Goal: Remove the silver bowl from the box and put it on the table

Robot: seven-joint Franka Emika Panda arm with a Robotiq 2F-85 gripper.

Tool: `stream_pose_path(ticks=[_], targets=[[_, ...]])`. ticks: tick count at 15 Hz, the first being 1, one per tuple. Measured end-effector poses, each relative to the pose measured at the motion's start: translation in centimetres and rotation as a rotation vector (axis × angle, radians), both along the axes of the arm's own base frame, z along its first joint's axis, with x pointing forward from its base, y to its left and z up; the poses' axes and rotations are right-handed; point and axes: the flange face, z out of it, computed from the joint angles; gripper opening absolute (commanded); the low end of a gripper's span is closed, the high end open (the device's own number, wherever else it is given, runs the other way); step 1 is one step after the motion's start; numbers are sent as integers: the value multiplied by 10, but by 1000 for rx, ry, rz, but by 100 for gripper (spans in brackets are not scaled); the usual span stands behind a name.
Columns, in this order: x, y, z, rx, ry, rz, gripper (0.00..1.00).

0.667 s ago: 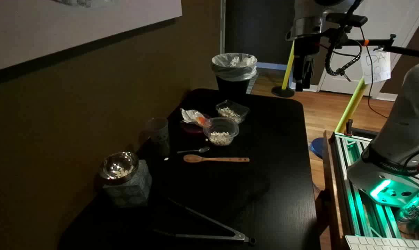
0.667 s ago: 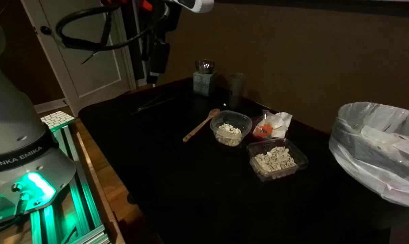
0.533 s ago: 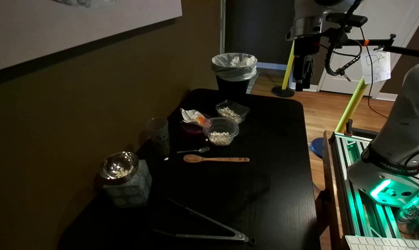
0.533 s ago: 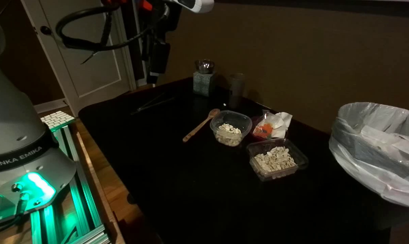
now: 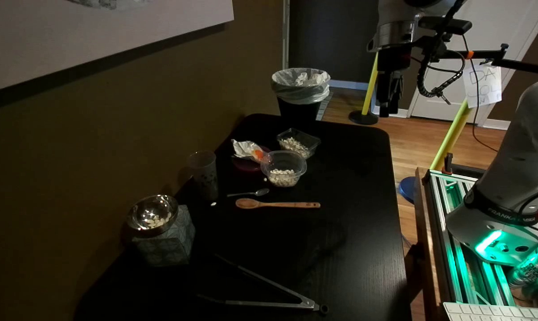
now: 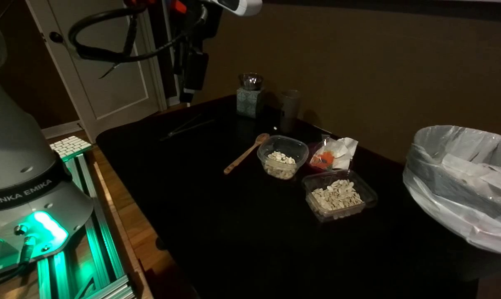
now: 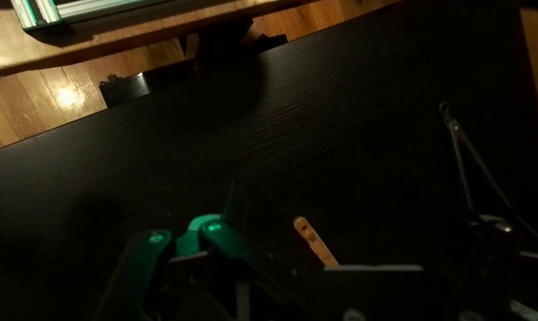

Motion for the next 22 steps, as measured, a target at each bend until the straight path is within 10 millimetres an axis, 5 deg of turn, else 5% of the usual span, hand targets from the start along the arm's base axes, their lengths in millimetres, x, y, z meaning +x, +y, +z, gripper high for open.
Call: stream_pose_path(ticks=[3, 6, 10, 16, 22], targets=[[2, 3, 2, 0, -12, 0, 100], [22, 28, 9, -27, -129, 43, 100], [42, 116, 8, -107, -307, 202, 100], [44, 266, -7, -220, -495, 521, 100], [46, 266, -7, -214, -494, 511, 100]])
